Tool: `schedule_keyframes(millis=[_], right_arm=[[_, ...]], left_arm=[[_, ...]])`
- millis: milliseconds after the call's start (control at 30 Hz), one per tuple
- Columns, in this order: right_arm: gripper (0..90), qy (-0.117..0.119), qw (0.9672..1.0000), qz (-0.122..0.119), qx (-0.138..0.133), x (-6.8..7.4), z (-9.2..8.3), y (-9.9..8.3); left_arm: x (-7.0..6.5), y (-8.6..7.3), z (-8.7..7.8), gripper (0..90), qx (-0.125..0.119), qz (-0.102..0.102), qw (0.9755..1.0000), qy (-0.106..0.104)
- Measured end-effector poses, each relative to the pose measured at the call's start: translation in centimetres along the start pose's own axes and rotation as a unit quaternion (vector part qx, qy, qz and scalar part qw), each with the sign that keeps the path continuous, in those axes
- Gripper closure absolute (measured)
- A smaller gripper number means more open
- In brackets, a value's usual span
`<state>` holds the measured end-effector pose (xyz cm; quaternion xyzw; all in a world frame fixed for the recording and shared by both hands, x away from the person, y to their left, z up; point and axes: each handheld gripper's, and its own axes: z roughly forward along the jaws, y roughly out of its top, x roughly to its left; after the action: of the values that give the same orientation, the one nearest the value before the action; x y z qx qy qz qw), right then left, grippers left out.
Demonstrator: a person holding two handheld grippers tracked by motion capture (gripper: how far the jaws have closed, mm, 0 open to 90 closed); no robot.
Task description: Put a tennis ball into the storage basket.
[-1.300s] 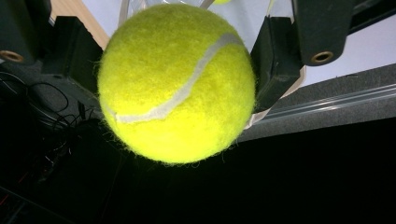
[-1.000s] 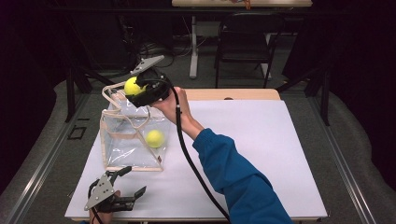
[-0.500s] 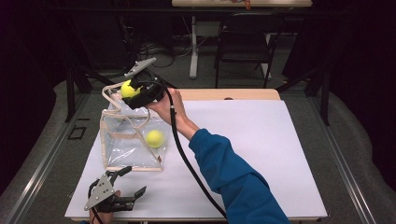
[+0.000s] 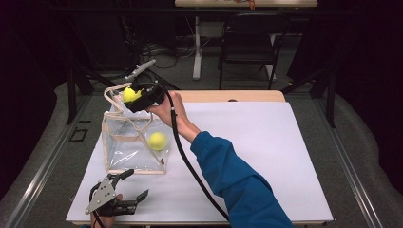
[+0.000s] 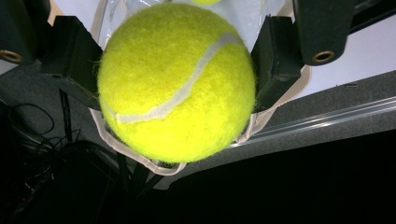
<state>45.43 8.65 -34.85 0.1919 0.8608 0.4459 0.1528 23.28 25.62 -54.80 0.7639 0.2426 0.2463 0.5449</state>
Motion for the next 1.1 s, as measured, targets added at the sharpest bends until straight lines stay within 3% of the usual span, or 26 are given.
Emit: schedule_keyframes(millis=[333,433,733,1100], right_arm=[[25.0,0.008,0.9997,0.008,0.024,-0.1,0.7,-0.3],[14.8,0.011,0.9992,0.014,0.035,-0.2,1.0,-0.5],[2.8,0.030,0.9990,0.021,0.025,-1.0,-1.5,-1.4],[0.0,0.039,0.9986,0.026,0.025,-2.0,-4.2,-3.6]], left_arm=[[0.1,0.0,-0.1,15.9,0.000,-0.002,1.0000,-0.001],[0.1,0.0,-0.1,15.9,0.001,0.000,1.0000,-0.001],[0.0,0.0,0.0,15.9,0.001,0.000,1.0000,-0.002],[0.1,0.1,0.4,15.9,0.004,0.001,1.0000,-0.006]])
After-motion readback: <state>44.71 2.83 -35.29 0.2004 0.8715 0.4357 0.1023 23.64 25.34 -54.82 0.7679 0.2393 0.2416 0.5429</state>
